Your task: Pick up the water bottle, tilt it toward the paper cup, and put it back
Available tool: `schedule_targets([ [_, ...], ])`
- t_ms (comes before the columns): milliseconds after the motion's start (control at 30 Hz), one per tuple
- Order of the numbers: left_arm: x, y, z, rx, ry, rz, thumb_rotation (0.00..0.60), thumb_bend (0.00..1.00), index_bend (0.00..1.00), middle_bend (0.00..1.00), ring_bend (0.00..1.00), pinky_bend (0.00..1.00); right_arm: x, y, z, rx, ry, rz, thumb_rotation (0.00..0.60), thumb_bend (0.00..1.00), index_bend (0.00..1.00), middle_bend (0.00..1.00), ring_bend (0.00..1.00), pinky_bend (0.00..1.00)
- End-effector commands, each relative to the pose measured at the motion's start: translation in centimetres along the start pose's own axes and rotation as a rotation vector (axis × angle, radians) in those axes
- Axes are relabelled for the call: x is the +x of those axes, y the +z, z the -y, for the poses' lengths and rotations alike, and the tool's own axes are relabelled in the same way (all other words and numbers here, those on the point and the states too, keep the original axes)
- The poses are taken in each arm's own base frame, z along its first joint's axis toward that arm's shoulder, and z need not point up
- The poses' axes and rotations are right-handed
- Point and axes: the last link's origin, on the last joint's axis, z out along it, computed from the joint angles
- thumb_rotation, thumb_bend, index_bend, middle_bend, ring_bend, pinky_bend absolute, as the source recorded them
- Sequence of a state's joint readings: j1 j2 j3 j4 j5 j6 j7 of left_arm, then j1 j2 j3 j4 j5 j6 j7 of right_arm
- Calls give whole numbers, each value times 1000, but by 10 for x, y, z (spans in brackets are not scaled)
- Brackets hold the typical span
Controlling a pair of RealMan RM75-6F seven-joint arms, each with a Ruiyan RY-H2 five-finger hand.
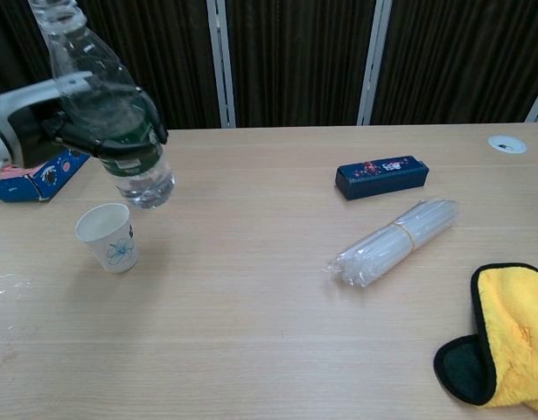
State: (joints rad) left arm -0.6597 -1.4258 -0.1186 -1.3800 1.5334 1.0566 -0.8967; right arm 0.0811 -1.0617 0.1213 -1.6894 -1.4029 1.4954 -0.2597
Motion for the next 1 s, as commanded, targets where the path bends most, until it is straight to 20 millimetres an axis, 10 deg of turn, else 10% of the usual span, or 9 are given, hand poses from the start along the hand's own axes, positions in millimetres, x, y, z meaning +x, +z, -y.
schedule_targets([
  [33, 35, -16, 2, 64, 49, -50, 600, 337, 580, 491, 278, 325, 1, -2, 2, 6, -1, -3, 600, 0, 0, 0, 0, 0],
  [400, 94, -54, 61, 301, 236, -99, 600, 344, 581, 493, 278, 324, -1, -5, 10, 26, -14, -2, 600, 0, 0, 0, 0, 0],
  [1000, 100, -47, 124, 454, 619, -10, 600, 336, 593, 497, 278, 324, -9, -3, 13, 9, -51, 22, 600, 0, 0, 0, 0, 0],
])
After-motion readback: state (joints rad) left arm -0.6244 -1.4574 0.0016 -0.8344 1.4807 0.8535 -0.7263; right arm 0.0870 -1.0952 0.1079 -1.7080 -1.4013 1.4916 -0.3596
